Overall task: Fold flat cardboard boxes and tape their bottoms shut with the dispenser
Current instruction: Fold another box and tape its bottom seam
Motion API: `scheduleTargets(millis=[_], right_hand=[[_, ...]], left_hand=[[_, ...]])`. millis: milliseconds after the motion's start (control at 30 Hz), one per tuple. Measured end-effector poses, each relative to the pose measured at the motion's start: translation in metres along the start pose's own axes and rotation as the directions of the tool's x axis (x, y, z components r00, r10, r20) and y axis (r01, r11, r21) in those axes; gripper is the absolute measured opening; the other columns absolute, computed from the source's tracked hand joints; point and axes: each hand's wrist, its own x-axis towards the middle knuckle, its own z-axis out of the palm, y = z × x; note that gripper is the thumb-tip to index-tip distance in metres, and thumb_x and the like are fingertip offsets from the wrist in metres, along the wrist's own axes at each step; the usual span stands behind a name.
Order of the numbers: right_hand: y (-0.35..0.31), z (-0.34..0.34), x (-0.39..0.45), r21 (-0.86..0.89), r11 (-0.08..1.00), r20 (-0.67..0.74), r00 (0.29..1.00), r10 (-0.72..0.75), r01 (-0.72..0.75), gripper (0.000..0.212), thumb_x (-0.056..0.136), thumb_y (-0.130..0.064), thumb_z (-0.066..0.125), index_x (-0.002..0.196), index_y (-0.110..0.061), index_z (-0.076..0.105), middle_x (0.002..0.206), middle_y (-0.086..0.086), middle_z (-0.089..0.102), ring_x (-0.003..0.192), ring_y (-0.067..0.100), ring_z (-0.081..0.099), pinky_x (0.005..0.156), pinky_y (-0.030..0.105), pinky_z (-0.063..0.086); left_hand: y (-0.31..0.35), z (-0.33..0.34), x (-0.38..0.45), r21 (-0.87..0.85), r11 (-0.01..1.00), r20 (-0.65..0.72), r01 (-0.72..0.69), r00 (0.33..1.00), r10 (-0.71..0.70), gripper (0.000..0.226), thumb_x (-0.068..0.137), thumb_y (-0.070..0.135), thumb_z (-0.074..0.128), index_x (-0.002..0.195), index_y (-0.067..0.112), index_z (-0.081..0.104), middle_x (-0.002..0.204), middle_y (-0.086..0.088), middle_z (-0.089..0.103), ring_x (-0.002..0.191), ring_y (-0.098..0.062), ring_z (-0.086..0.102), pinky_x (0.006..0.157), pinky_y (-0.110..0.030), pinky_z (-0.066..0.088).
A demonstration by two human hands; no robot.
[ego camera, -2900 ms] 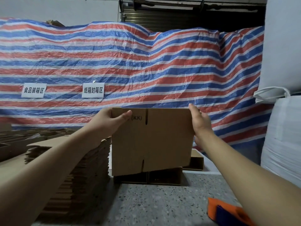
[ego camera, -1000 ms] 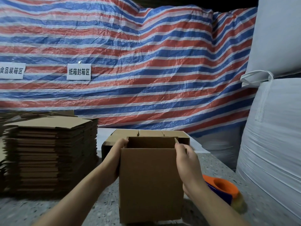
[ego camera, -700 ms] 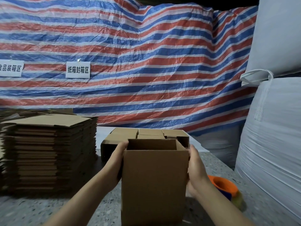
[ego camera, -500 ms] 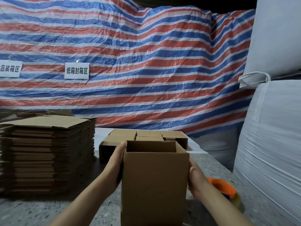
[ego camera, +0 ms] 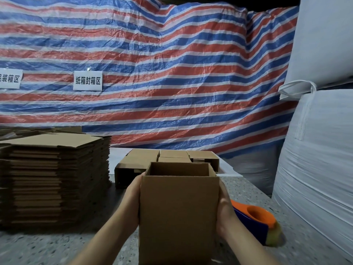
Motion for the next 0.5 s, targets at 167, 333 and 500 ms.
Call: scheduleTargets(millis=[167,333,500], right_hand=[[0.001,-0.001,0.001,0.024,0.999,-0.007,1.0,0.024,-0.024,0.068,0.102,-0.06,0.031,0.079,-0.023,0.082,0.087,0.015,0.078,0.072,0.026,0.076,0.053,0.032,0.058],[0.004,0.0,0.004,0.04,0.997,-0.021,0.998,0.062,-0.061,0.068,0.104,-0.057,0.031,0.073,-0.024,0.082,0.084,0.013,0.078,0.066,0.024,0.076,0.049,0.03,0.057],[0.003,-0.001,0.003,0.005,0.997,-0.004,0.997,0.08,-0.08,0.064,0.097,-0.064,0.04,0.077,-0.02,0.083,0.088,0.013,0.078,0.071,0.026,0.076,0.054,0.032,0.058]], left_hand=[[0.002,0.001,0.0,0.039,0.998,0.033,-0.049,0.998,0.047,0.024,0.095,0.013,0.058,0.106,0.031,0.07,0.082,-0.012,0.074,0.056,-0.02,0.07,0.045,-0.028,0.055],[-0.002,-0.003,0.007,-0.01,0.997,-0.068,-0.071,0.995,0.071,0.023,0.095,0.009,0.06,0.108,0.027,0.055,0.073,-0.01,0.073,0.053,-0.022,0.068,0.043,-0.029,0.054],[-0.004,-0.011,0.009,0.059,0.997,0.043,-0.058,0.998,0.056,0.019,0.091,0.015,0.066,0.108,0.008,0.067,0.077,-0.012,0.072,0.061,-0.021,0.069,0.049,-0.029,0.053]])
